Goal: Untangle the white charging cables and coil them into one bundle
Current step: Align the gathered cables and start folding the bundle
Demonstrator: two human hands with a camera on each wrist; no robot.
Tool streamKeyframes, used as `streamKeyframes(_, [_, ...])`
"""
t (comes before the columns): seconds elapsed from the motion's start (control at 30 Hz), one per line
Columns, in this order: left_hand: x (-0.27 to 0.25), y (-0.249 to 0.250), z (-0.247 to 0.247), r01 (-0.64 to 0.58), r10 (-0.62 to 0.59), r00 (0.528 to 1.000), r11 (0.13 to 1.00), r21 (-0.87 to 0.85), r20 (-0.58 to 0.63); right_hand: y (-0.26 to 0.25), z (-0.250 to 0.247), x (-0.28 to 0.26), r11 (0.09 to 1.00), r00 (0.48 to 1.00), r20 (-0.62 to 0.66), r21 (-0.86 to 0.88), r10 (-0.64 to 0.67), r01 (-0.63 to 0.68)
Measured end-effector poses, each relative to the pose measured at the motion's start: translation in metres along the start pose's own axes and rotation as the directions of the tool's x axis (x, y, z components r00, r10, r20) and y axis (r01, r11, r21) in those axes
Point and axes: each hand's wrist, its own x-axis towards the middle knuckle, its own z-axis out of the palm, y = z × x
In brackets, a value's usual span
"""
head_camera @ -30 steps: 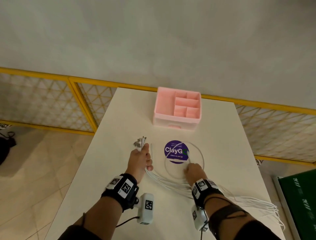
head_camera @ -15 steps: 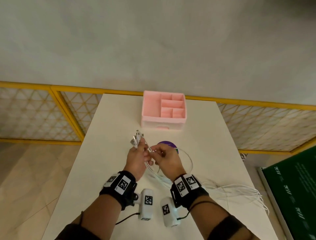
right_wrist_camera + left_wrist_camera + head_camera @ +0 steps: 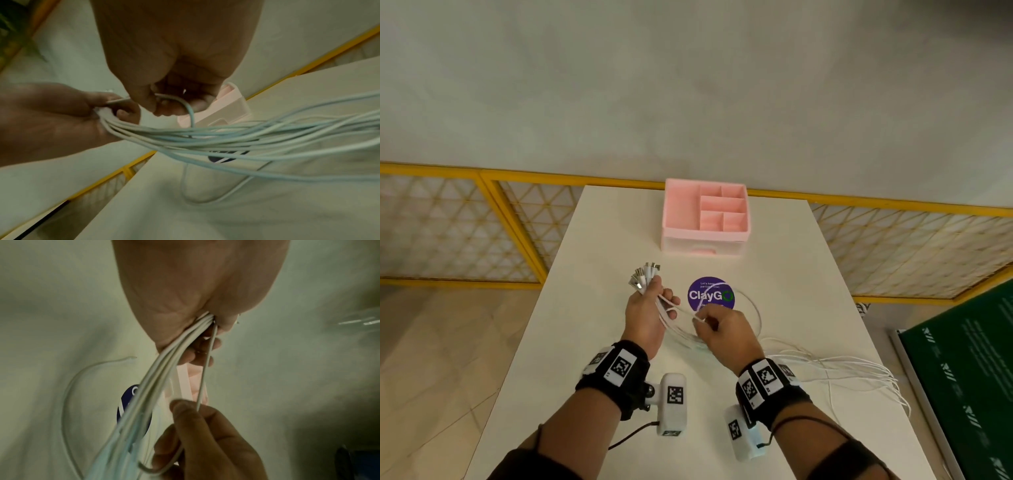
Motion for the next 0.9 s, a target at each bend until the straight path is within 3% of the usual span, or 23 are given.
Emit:
streamKeyframes(0.13, [-0.004,0.006,0.003,-0.007,0.008,1.0,0.991,-0.134,0.001,0.041,-0.014,0.008,0.955,0.976,-0.046,-0.2,0.212,-0.217])
streamKeyframes(0.23, [-0.001,0.01,0.003,0.033,-0.032,0.999,0.998,-0.049,0.023,0.075,-0.035,0.005,0.87,0.9,-0.132,-0.23,0.416,-0.436])
streamKeyframes(0.3, [-0.001,0.007,0.004,0.058,-0.059,0.998,0.998,0.029,0.033,0.085,-0.047,0.008,0.858,0.851,-0.148,-0.029,0.503,-0.512])
streamKeyframes(0.37, [-0.002,0.001,0.006,0.06,-0.065,0.997,0.992,0.107,0.038,0.074,-0.056,0.013,0.833,0.849,-0.146,0.336,0.507,-0.44])
streamKeyframes(0.43, [-0.004,-0.008,0.012,0.035,-0.045,0.998,0.982,0.185,0.051,0.05,-0.067,0.017,0.656,0.847,-0.154,0.707,0.508,-0.265])
streamKeyframes(0.5, [-0.006,-0.012,0.013,-0.011,-0.005,0.998,0.971,0.239,0.065,0.017,-0.074,0.02,0.514,0.883,-0.175,0.854,0.436,-0.084])
streamKeyframes(0.6, [-0.005,-0.011,0.02,-0.048,0.034,0.997,0.969,0.243,0.062,-0.017,-0.071,0.018,0.575,0.949,-0.179,0.818,0.261,-0.004])
streamKeyframes(0.67, [-0.004,-0.009,0.024,-0.059,0.051,0.998,0.973,0.224,0.042,-0.027,-0.058,0.012,0.617,0.974,-0.094,0.785,0.207,-0.056])
streamKeyframes(0.8, [-0.004,-0.003,0.03,-0.114,0.103,0.993,0.948,0.297,0.054,-0.026,-0.026,-0.003,0.672,0.978,0.109,0.713,0.175,-0.2])
streamKeyframes(0.9, [-0.004,-0.005,0.026,-0.126,0.115,0.992,0.92,0.372,0.051,-0.022,-0.016,-0.006,0.677,0.97,0.135,0.696,0.204,-0.239])
